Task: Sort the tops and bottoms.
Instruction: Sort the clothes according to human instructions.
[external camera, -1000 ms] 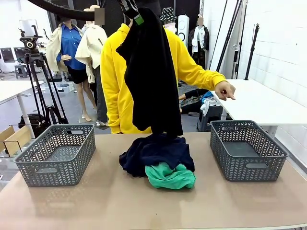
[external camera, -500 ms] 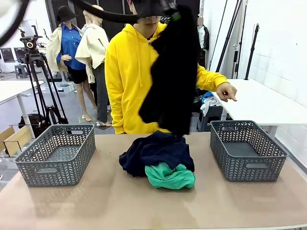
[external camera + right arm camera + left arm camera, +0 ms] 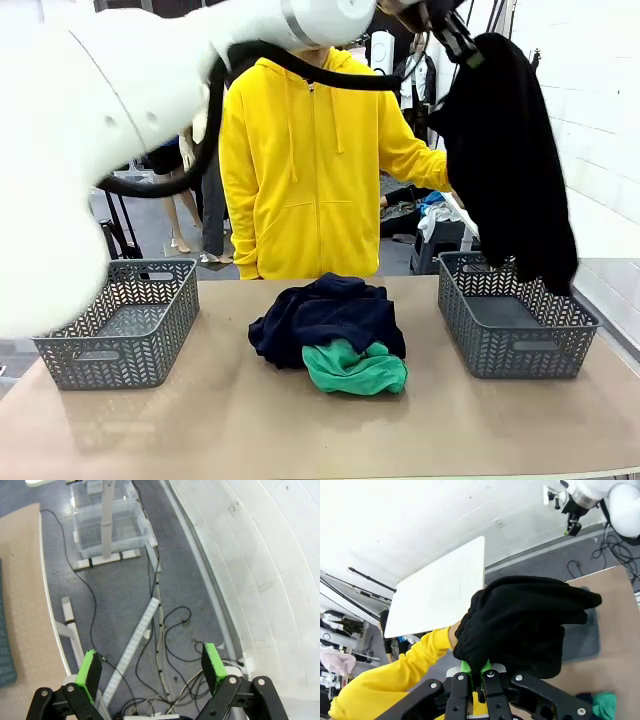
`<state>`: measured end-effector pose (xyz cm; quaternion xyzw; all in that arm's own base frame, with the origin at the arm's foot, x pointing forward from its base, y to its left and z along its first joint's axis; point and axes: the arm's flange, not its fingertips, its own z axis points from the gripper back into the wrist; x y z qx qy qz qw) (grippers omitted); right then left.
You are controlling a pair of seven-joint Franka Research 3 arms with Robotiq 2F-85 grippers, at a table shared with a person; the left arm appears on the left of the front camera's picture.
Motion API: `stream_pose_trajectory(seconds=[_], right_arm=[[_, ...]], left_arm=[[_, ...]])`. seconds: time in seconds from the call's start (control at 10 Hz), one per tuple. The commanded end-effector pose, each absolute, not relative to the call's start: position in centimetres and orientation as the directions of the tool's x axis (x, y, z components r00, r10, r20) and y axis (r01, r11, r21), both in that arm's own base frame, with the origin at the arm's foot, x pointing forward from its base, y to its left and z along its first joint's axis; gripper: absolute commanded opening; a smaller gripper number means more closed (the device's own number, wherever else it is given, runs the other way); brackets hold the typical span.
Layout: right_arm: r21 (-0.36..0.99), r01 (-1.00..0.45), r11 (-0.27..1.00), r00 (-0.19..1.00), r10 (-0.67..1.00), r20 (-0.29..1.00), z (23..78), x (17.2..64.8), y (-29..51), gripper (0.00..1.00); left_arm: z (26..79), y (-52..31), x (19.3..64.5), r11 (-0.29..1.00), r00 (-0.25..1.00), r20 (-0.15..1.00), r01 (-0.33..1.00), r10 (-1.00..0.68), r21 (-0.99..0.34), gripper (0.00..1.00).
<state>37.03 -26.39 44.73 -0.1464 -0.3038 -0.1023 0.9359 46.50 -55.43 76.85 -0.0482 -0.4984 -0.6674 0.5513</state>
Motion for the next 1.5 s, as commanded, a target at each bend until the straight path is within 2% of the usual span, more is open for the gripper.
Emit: stream_pose_trajectory(seconds=[0.0,0.1,0.2,0.8,1.1,1.4], right_arm=[[-0.217,0.273,0.937,0.8,-0.096,0.593,44.7,37.0,-26.5,1.0],[-0.217,0.273,0.937,0.8,-0.096,0.593,44.7,37.0,-26.5,1.0],[-0.217,0.273,0.937,0.8,-0.096,0.593,44.7,37.0,-26.5,1.0],[-0.217,0.273,0.937,0.8,-0.096,0.593,44.7,37.0,-26.5,1.0],[-0.217,0.273,0.937,0.8,-0.096,0.593,44.7,37.0,-26.5,1.0],[-0.217,0.273,0.937,0.8,-0.096,0.593,44.7,37.0,-26.5,1.0]], left_arm=[[80.8,-62.2,51.7,0.146,-0.328,0.618,0.794,-0.715,0.59,0.0],[78.6,-63.1,51.5,0.103,-0.318,0.592,0.818,-0.74,0.567,0.0],[75.3,-56.5,46.8,0.106,-0.375,0.611,0.789,-0.697,0.605,0.0],[75.2,-56.8,46.6,0.11,-0.364,0.607,0.791,-0.706,0.602,0.0],[69.1,-65.7,50.5,0.045,-0.354,0.579,0.825,-0.735,0.563,0.0],[61.0,-70.9,53.6,0.045,-0.242,0.525,0.879,-0.816,0.475,0.0]])
